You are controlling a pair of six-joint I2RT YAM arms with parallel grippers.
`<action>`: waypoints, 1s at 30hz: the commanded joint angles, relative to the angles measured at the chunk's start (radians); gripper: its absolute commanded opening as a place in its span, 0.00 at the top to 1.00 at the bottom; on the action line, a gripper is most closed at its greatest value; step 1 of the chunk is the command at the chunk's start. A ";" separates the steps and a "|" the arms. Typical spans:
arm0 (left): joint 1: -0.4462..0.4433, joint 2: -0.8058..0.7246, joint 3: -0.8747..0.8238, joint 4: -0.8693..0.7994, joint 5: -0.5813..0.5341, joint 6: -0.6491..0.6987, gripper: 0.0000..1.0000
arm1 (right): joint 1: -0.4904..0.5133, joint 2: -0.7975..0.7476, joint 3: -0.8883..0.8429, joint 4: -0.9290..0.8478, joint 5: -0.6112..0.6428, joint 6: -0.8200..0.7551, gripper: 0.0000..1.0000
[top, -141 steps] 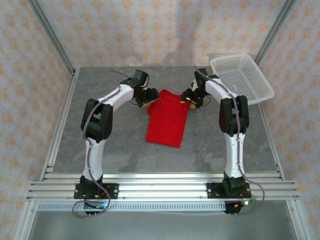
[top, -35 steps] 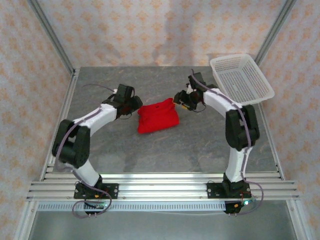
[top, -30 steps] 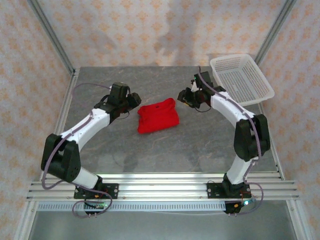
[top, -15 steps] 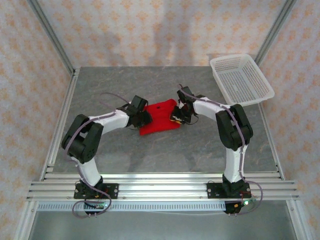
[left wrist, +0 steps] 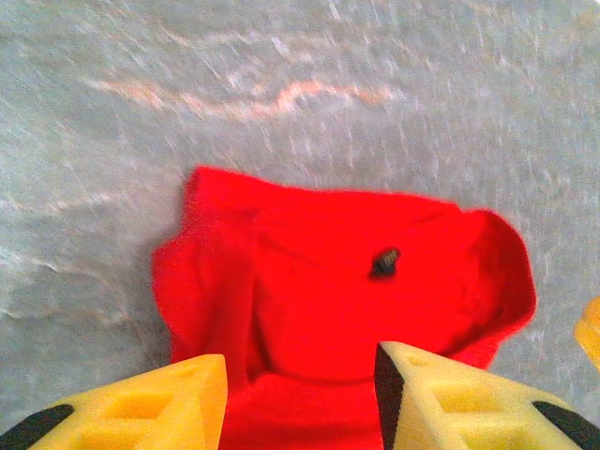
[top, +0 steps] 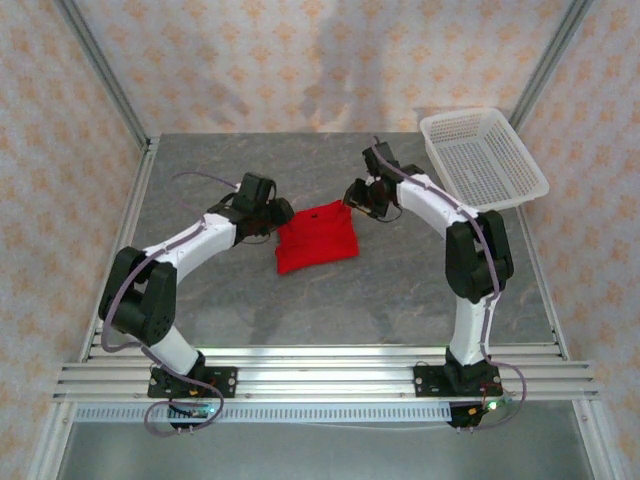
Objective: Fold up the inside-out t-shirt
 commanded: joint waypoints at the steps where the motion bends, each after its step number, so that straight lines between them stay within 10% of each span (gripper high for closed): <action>1: 0.032 0.081 0.030 0.003 0.007 0.001 0.52 | -0.003 0.123 0.104 -0.021 -0.010 0.033 0.58; 7: 0.041 0.348 0.218 -0.030 0.127 0.034 0.45 | 0.012 0.318 0.322 -0.144 -0.051 0.017 0.79; 13: 0.082 0.382 0.300 -0.003 0.162 0.027 0.39 | 0.002 0.246 0.320 -0.214 -0.007 -0.018 0.66; 22: 0.108 -0.025 0.268 -0.148 0.130 0.156 0.20 | -0.013 -0.186 -0.230 0.011 0.054 0.116 0.49; 30: 0.091 -0.410 0.048 -0.275 0.075 0.229 0.14 | 0.066 -0.173 -0.367 0.158 -0.062 0.193 0.51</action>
